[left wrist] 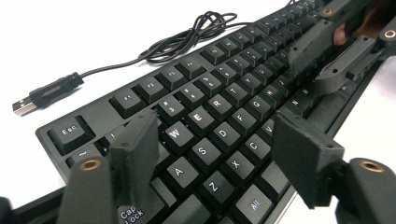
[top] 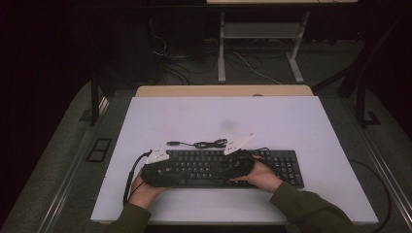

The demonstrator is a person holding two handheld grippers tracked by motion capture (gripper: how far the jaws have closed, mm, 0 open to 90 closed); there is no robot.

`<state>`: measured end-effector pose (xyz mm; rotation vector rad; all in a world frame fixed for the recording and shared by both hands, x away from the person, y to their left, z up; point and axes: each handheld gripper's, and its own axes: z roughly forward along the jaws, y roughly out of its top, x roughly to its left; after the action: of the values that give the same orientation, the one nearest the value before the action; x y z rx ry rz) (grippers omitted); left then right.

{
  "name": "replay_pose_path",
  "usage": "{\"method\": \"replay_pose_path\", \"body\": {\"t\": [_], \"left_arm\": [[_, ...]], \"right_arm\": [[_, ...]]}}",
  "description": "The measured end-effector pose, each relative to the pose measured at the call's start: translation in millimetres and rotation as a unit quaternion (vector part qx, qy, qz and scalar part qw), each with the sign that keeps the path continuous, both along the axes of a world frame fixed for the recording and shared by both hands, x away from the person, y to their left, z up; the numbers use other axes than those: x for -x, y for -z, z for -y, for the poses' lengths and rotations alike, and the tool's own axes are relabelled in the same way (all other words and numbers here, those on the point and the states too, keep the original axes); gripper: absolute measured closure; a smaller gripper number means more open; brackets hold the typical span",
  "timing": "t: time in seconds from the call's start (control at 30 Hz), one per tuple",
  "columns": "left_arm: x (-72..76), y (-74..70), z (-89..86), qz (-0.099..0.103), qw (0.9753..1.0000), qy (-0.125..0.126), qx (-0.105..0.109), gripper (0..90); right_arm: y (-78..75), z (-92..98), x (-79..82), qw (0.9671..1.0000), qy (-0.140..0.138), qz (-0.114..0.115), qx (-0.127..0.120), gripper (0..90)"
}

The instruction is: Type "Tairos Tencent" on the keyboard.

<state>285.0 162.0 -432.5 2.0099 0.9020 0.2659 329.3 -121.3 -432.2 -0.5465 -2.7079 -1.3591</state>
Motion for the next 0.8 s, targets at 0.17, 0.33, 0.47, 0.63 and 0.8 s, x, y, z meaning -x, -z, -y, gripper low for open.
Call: {"method": "replay_pose_path", "body": {"t": [0.17,0.33,0.47,0.63,0.8], "left_arm": [[-0.5,-0.4,1.3,-0.002,0.9999,0.010,-0.001,40.6],[-0.8,-0.6,3.2,-0.009,0.9997,0.023,-0.001,51.5],[-1.5,-0.1,5.2,-0.017,0.9993,0.034,0.000,61.1],[-3.0,-0.6,7.0,-0.021,0.9987,0.047,0.001,71.4],[-4.3,-1.4,9.6,-0.026,0.9979,0.059,0.004,81.6]], "right_arm": [[-0.3,2.5,-1.9,1.0000,0.005,-0.006,-0.002,58.4],[-0.1,4.9,-3.8,0.9999,0.010,-0.011,-0.004,50.9],[-0.1,6.2,-4.9,0.9997,0.019,-0.011,-0.005,39.9],[0.5,7.5,-5.5,0.9993,0.038,-0.004,0.002,31.8],[-0.1,10.5,-6.5,0.9987,0.050,0.003,0.003,26.4]]}}
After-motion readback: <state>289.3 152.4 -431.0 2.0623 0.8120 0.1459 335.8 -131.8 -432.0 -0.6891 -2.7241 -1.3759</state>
